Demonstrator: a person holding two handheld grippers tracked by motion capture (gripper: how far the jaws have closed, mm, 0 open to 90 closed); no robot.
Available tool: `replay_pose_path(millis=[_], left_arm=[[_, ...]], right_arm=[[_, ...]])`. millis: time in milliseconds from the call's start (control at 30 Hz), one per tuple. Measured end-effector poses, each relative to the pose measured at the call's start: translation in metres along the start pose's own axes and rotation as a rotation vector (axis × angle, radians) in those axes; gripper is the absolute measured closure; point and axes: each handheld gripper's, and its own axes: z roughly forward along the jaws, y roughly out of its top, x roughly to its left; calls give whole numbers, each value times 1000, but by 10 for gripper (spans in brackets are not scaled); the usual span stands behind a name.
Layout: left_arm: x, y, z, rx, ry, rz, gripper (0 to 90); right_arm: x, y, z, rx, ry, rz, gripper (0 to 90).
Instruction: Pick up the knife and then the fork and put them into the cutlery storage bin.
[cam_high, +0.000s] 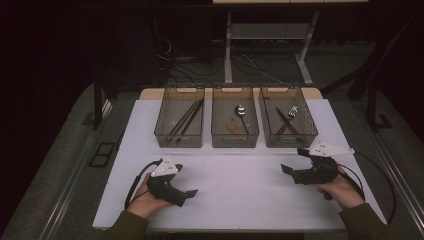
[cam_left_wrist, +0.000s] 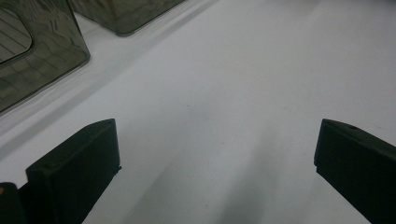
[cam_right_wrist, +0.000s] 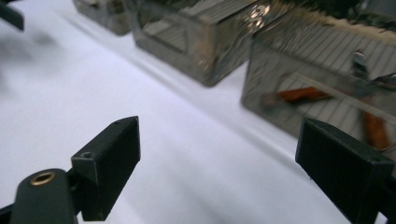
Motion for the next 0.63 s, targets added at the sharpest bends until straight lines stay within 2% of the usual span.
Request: replay_pose_path(millis=[367, 633], left_arm=[[-1, 0, -1, -4, -1, 1, 0], [-2, 0, -1, -4, -1, 3, 0]], right_arm=[[15, -32, -2, 3, 13, 0, 132], [15, -38, -1, 14, 12, -4, 132]])
